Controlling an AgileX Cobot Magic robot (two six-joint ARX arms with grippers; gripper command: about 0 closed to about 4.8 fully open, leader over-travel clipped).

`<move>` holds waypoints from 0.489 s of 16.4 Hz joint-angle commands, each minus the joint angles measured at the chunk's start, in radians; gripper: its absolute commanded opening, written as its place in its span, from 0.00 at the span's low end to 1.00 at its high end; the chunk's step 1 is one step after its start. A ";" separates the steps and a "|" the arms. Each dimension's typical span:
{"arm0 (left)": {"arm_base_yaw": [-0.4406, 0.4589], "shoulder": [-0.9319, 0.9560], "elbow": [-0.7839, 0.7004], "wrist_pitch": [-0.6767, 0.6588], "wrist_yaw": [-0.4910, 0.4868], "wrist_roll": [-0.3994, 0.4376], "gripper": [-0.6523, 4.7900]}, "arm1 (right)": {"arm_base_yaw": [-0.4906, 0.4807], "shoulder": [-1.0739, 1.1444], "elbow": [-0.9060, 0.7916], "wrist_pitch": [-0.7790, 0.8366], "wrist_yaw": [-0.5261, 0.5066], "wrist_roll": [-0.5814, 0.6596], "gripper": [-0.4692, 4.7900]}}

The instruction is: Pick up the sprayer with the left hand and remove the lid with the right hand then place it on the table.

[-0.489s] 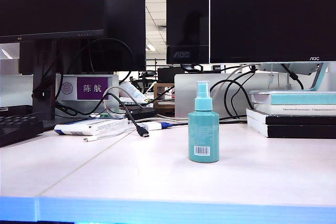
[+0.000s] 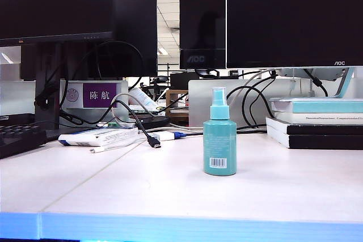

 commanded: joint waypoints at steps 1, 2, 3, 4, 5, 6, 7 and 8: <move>0.000 -0.003 0.009 0.117 0.010 -0.101 0.29 | 0.000 -0.001 -0.004 0.025 -0.003 0.011 0.09; 0.000 -0.003 0.058 0.145 0.010 -0.123 0.29 | 0.001 -0.001 -0.001 0.039 -0.007 0.011 0.09; 0.000 0.004 0.108 0.142 0.010 -0.106 0.29 | 0.001 -0.001 0.000 0.115 -0.042 0.011 0.09; 0.000 0.017 0.133 0.142 0.007 -0.107 0.29 | 0.001 -0.001 0.004 0.141 -0.065 0.011 0.09; 0.000 0.045 0.163 0.143 0.007 -0.108 0.29 | 0.001 -0.001 0.020 0.140 -0.091 0.011 0.09; 0.000 0.064 0.177 0.144 0.007 -0.107 0.30 | 0.001 0.000 0.032 0.126 -0.098 0.011 0.09; 0.000 0.121 0.212 0.143 0.009 -0.107 0.34 | 0.001 0.000 0.069 0.079 -0.098 0.008 0.13; 0.000 0.192 0.245 0.145 0.010 -0.106 0.37 | 0.000 0.006 0.105 0.045 -0.094 0.005 0.20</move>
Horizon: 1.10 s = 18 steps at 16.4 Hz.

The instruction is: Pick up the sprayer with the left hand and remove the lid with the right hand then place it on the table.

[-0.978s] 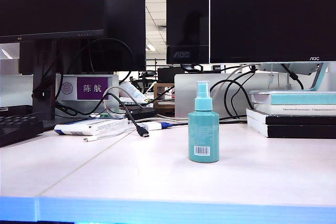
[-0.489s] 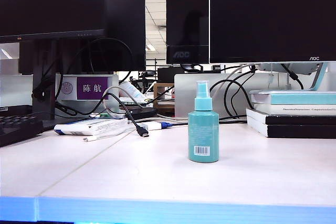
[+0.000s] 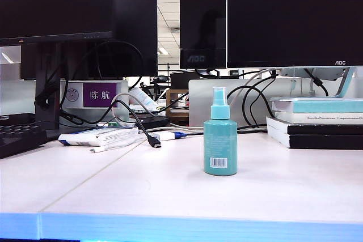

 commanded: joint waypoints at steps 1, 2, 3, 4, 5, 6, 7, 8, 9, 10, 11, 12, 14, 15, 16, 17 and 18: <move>0.000 0.251 0.101 0.061 0.024 0.006 0.48 | 0.000 0.032 0.113 -0.045 0.014 -0.003 0.20; 0.000 0.332 0.124 0.104 0.075 0.013 0.48 | 0.000 0.056 0.143 -0.045 0.018 -0.002 0.20; 0.000 0.428 0.157 0.128 0.133 0.042 0.55 | 0.000 0.091 0.175 -0.045 0.018 0.002 0.21; 0.000 0.519 0.195 0.128 0.192 0.083 0.68 | 0.000 0.134 0.208 -0.047 0.014 0.009 0.28; 0.000 0.617 0.233 0.128 0.262 0.131 0.88 | 0.000 0.195 0.244 -0.052 -0.002 0.037 0.45; 0.000 0.690 0.258 0.128 0.323 0.166 0.99 | 0.000 0.245 0.271 -0.056 -0.021 0.055 0.56; 0.000 0.761 0.277 0.130 0.396 0.199 1.00 | 0.000 0.310 0.302 -0.060 -0.056 0.056 0.61; 0.000 0.824 0.282 0.147 0.467 0.235 1.00 | 0.000 0.374 0.332 -0.064 -0.114 0.058 0.63; 0.000 0.892 0.282 0.177 0.555 0.282 1.00 | -0.001 0.450 0.370 -0.072 -0.190 0.058 0.71; -0.001 0.958 0.282 0.220 0.644 0.302 1.00 | -0.001 0.506 0.396 -0.083 -0.241 0.062 0.85; -0.003 1.022 0.282 0.276 0.697 0.299 1.00 | -0.001 0.562 0.417 -0.086 -0.298 0.072 0.95; -0.021 1.097 0.284 0.327 0.725 0.302 1.00 | -0.001 0.621 0.438 -0.086 -0.370 0.074 1.00; -0.084 1.260 0.304 0.395 0.781 0.328 1.00 | -0.002 0.717 0.472 -0.081 -0.471 0.074 1.00; -0.106 1.309 0.316 0.408 0.795 0.330 1.00 | -0.002 0.735 0.476 -0.072 -0.477 0.073 1.00; -0.139 1.379 0.343 0.415 0.831 0.349 1.00 | -0.003 0.746 0.476 -0.058 -0.478 0.071 1.00; -0.185 1.474 0.397 0.420 0.872 0.382 1.00 | -0.021 0.755 0.476 -0.053 -0.501 0.058 1.00; -0.209 1.519 0.441 0.419 0.886 0.382 1.00 | -0.042 0.760 0.476 -0.056 -0.546 0.057 1.00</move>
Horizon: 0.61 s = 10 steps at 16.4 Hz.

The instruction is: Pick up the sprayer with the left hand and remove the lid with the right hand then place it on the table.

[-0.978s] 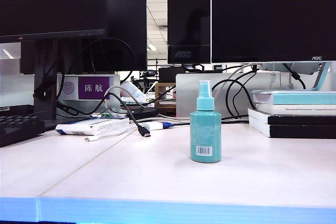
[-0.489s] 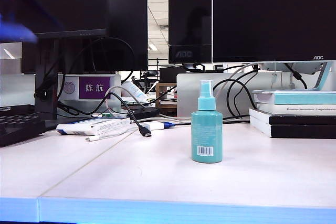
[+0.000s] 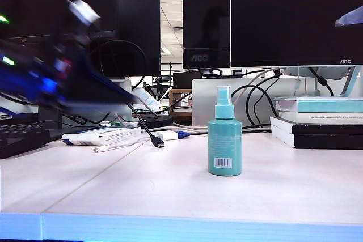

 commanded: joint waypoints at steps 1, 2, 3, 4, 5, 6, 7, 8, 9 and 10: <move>-0.057 0.085 0.106 0.026 0.071 0.026 1.00 | -0.062 0.012 0.007 0.007 -0.111 -0.012 1.00; -0.077 0.085 0.136 0.026 0.069 0.053 1.00 | -0.098 0.027 0.007 0.001 -0.152 -0.012 1.00; -0.085 0.087 0.155 0.025 0.063 0.082 1.00 | -0.135 0.055 0.007 0.000 -0.180 -0.011 1.00; -0.086 0.099 0.175 0.022 0.065 0.073 1.00 | -0.164 0.085 0.007 0.003 -0.227 -0.011 1.00; -0.118 0.192 0.270 -0.038 0.118 0.051 1.00 | -0.167 0.201 0.007 0.055 -0.332 -0.023 1.00; -0.131 0.225 0.309 -0.074 0.141 0.044 1.00 | -0.167 0.224 0.007 0.070 -0.358 -0.023 1.00; -0.147 0.254 0.339 -0.113 0.148 0.049 1.00 | -0.167 0.230 0.007 0.072 -0.358 -0.023 1.00; -0.161 0.285 0.360 -0.117 0.159 0.051 1.00 | -0.171 0.230 0.007 0.080 -0.358 -0.023 1.00; -0.175 0.314 0.377 -0.118 0.156 0.048 1.00 | -0.173 0.229 0.007 0.089 -0.364 -0.023 1.00; -0.185 0.367 0.400 -0.131 0.158 0.043 1.00 | -0.172 0.228 0.009 0.099 -0.393 -0.023 1.00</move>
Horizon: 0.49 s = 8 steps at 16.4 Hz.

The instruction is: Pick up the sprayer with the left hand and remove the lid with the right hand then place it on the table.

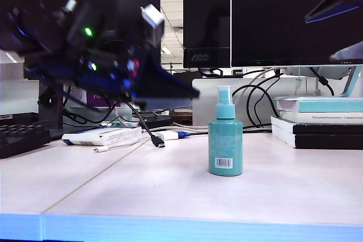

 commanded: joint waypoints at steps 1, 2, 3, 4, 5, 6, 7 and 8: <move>-0.023 0.098 0.054 -0.046 0.018 -0.011 1.00 | -0.001 -0.004 0.008 0.035 -0.047 -0.003 1.00; -0.029 0.114 0.066 -0.051 0.017 -0.011 1.00 | -0.001 -0.004 0.009 0.036 -0.047 -0.004 1.00; -0.036 0.118 0.080 -0.052 0.014 -0.011 1.00 | -0.001 -0.003 0.009 0.036 -0.047 -0.004 1.00; -0.041 0.118 0.091 -0.051 0.015 -0.011 1.00 | -0.001 -0.004 0.008 0.036 -0.047 -0.004 1.00; -0.051 0.119 0.106 -0.058 0.012 -0.011 1.00 | -0.001 -0.003 0.008 0.036 -0.047 -0.004 1.00; -0.088 0.169 0.181 -0.124 -0.010 -0.015 1.00 | -0.001 -0.003 0.008 0.036 -0.044 -0.004 1.00; -0.092 0.176 0.182 -0.121 -0.010 -0.014 1.00 | -0.001 -0.003 0.008 0.036 -0.047 -0.004 1.00; -0.115 0.187 0.182 -0.121 -0.013 -0.007 1.00 | -0.001 -0.003 0.008 0.036 -0.047 -0.004 1.00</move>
